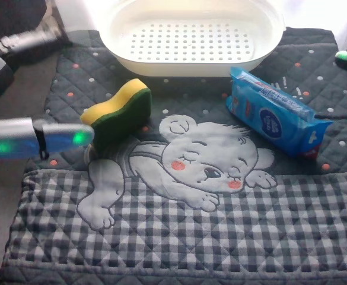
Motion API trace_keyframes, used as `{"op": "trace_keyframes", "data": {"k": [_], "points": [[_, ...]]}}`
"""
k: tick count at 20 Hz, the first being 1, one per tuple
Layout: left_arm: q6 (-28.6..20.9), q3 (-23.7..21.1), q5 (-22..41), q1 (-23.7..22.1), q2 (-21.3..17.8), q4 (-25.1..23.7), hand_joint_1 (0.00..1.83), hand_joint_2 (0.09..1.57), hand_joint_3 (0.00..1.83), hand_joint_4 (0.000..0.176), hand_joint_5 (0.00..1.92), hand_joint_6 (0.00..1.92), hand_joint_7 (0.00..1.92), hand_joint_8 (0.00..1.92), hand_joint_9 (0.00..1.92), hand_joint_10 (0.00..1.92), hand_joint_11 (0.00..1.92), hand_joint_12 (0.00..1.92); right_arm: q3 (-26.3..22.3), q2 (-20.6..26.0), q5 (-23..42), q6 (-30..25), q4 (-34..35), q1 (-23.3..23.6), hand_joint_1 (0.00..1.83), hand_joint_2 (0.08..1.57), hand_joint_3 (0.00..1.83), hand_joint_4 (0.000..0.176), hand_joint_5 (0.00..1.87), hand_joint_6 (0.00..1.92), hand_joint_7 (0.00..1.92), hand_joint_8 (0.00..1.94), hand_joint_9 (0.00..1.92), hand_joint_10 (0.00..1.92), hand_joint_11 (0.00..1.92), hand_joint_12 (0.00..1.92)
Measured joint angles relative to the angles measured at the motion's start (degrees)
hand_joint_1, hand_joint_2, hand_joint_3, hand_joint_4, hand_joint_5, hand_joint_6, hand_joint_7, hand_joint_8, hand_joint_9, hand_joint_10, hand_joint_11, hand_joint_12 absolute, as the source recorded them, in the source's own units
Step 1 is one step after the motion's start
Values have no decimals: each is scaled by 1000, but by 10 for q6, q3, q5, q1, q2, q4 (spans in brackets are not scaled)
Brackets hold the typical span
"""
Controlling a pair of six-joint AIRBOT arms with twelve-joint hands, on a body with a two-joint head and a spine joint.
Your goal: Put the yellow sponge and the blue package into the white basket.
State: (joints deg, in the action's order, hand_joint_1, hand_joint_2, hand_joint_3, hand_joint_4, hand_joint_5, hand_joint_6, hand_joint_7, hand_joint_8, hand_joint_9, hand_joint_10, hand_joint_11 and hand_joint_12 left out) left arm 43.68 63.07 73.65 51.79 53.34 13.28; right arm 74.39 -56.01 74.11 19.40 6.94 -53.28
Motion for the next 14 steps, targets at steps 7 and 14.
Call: {"op": "trace_keyframes", "data": {"k": [7, 14], "points": [[0, 1, -5, -1, 0, 0, 650, 882, 0, 111, 82, 0, 6, 0, 2, 0, 0, 315, 0, -7, 2, 0, 1, 8, 691, 884, 0, 176, 3, 0, 0, 0, 0, 0, 0, 0], [1, 5, -19, -26, 22, -24, 618, 820, 0, 176, 0, 0, 0, 0, 37, 6, 0, 660, 9, -36, 5, 0, -30, 74, 720, 859, 0, 176, 0, 0, 0, 0, 0, 0, 63, 25]]}}
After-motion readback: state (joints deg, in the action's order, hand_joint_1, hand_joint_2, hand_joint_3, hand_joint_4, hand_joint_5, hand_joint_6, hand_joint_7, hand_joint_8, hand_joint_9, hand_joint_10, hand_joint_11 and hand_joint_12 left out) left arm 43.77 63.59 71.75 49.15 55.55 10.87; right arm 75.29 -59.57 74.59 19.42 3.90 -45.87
